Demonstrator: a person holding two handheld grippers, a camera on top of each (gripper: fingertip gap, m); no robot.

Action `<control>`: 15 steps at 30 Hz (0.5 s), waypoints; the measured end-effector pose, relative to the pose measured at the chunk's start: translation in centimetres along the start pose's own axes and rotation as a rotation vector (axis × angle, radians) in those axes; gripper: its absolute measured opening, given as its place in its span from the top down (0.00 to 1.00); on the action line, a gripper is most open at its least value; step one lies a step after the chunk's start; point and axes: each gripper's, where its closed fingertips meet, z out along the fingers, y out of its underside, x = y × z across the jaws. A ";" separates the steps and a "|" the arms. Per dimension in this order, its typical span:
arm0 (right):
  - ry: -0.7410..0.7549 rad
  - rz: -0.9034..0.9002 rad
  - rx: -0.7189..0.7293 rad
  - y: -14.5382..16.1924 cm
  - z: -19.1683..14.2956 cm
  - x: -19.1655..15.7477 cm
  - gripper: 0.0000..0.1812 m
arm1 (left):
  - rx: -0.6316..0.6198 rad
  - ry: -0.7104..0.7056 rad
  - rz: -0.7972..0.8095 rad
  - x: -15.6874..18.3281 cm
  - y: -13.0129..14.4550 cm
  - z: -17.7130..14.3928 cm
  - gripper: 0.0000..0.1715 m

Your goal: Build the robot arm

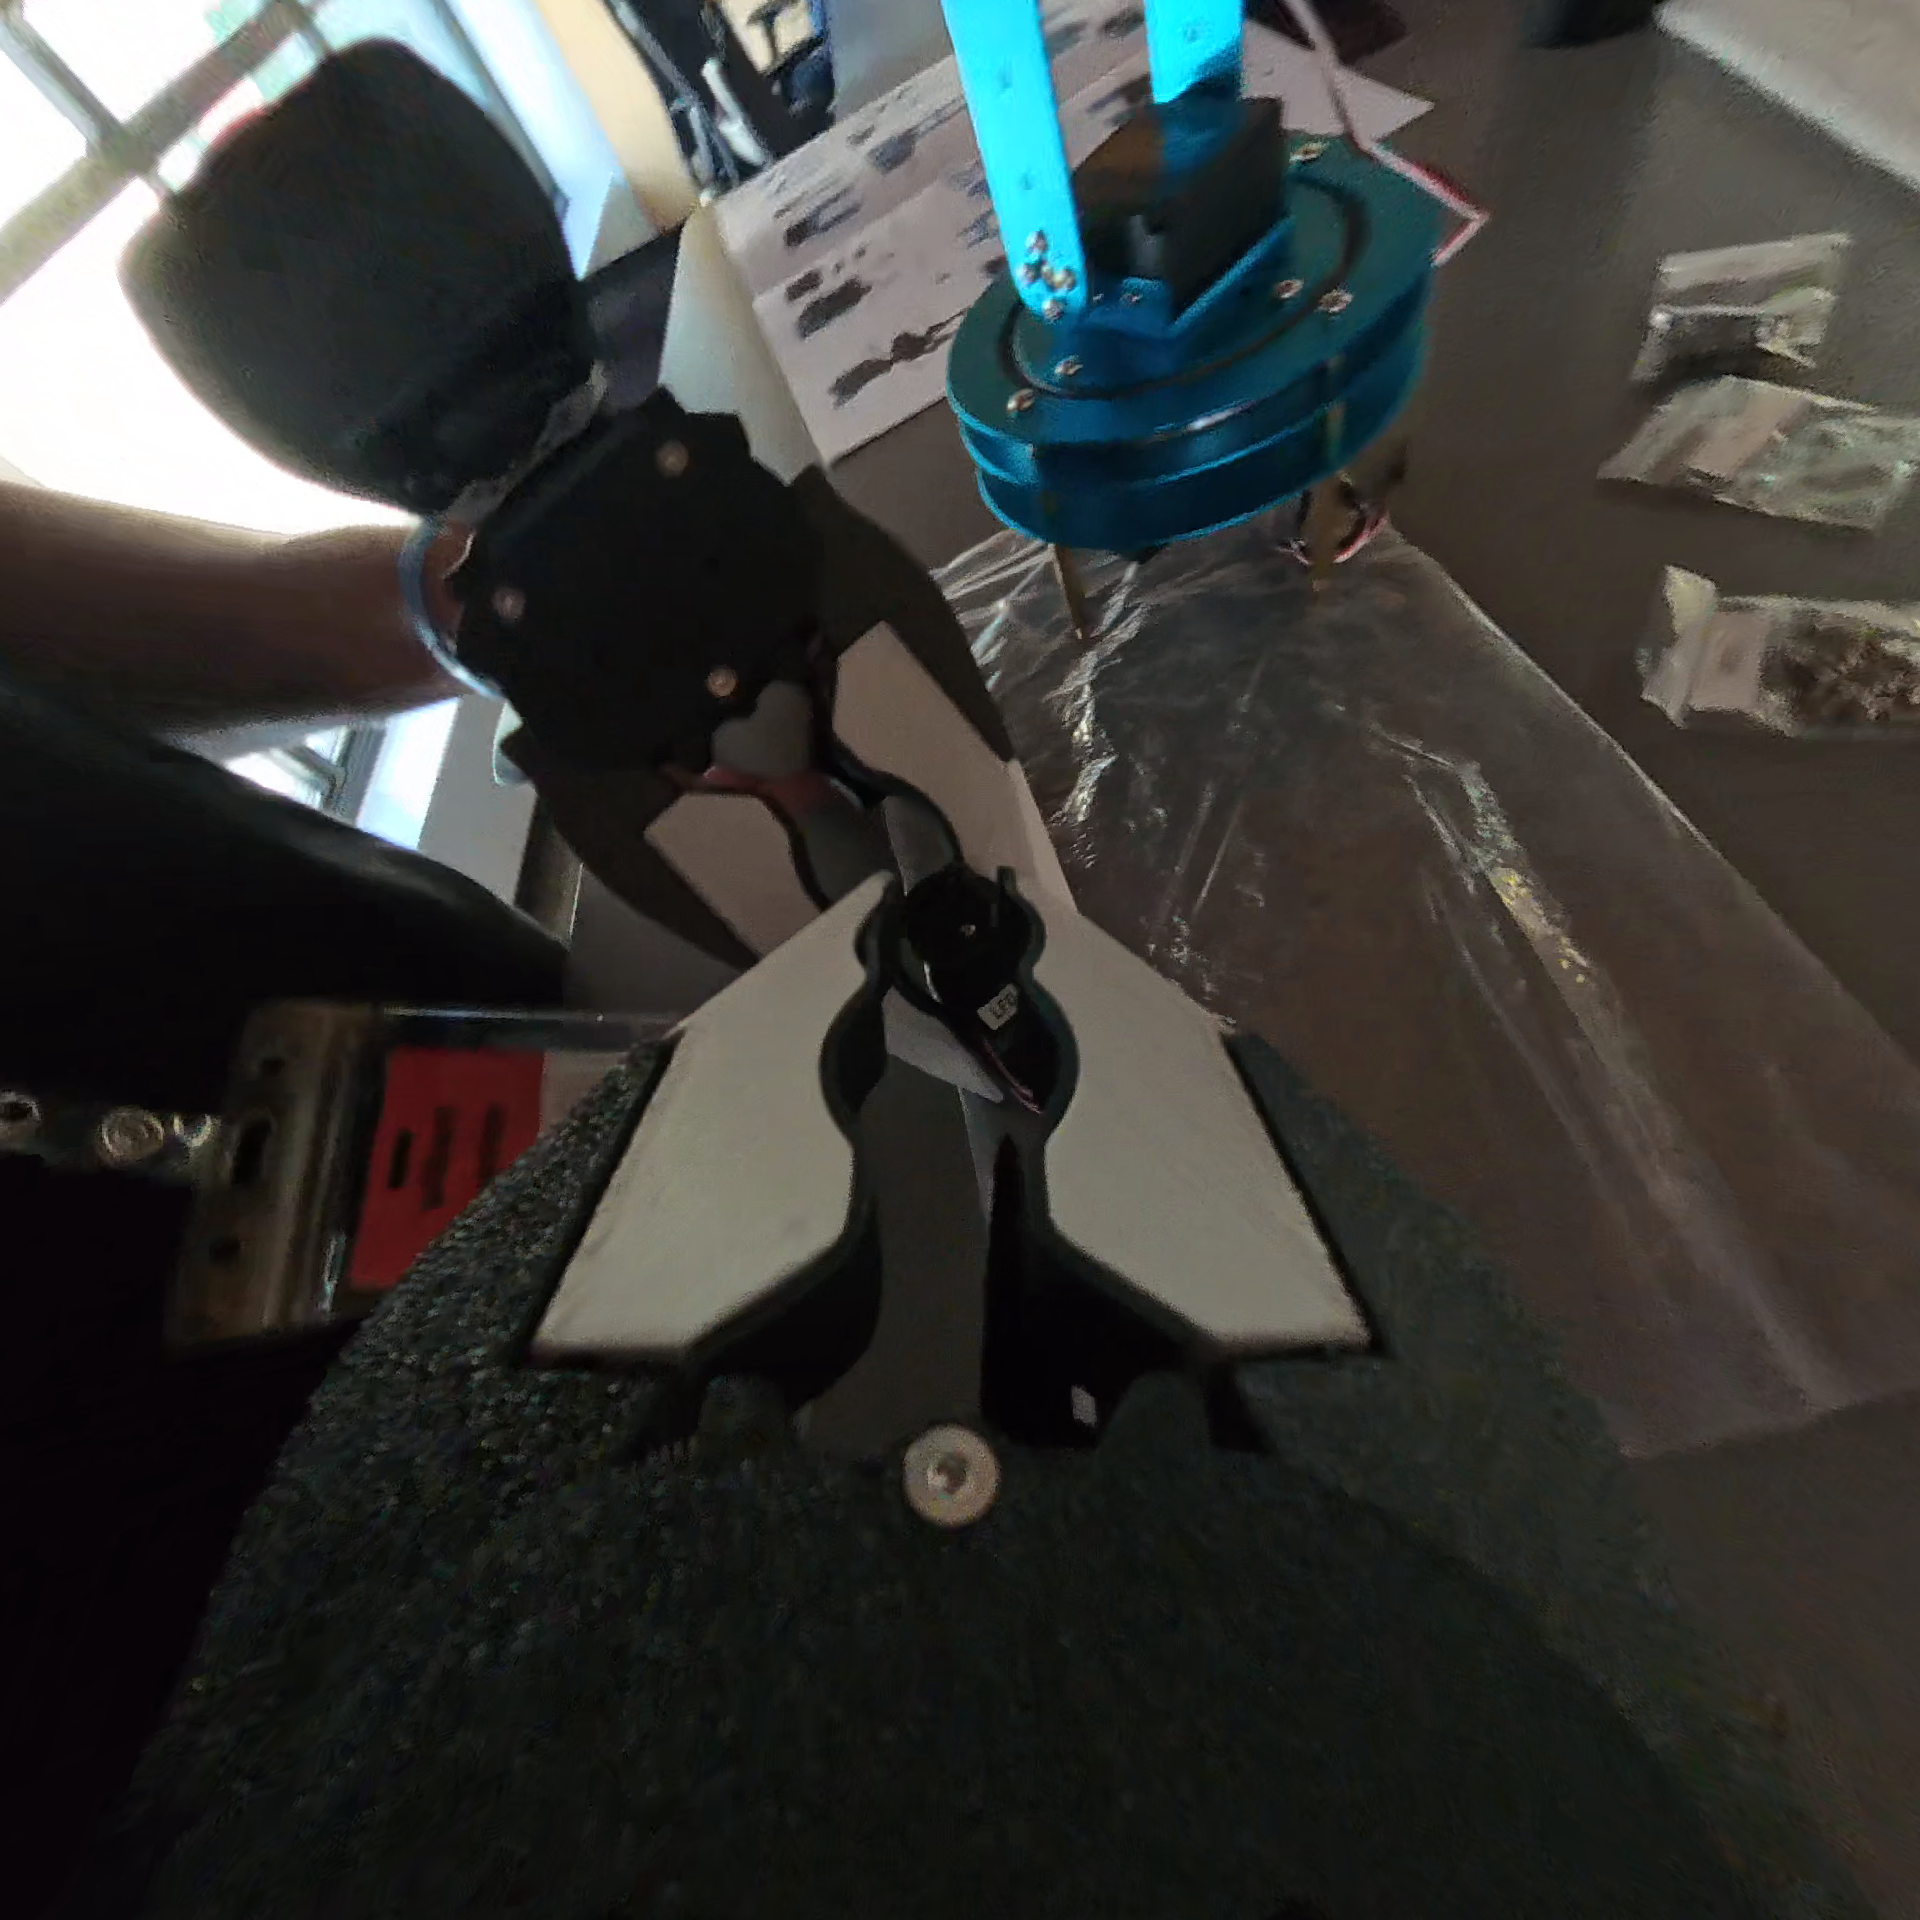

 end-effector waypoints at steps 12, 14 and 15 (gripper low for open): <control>0.221 0.189 -0.128 0.8 0.6 0.2 0.95 | -0.005 -0.063 -0.001 -0.2 0.0 0.1 0.85; 0.275 0.273 -0.184 1.0 0.5 0.3 0.94 | -0.006 -0.081 -0.003 -0.3 -0.1 0.1 0.85; 0.308 0.307 -0.214 1.0 0.4 0.4 0.94 | -0.007 -0.092 -0.009 -0.4 -0.1 0.2 0.85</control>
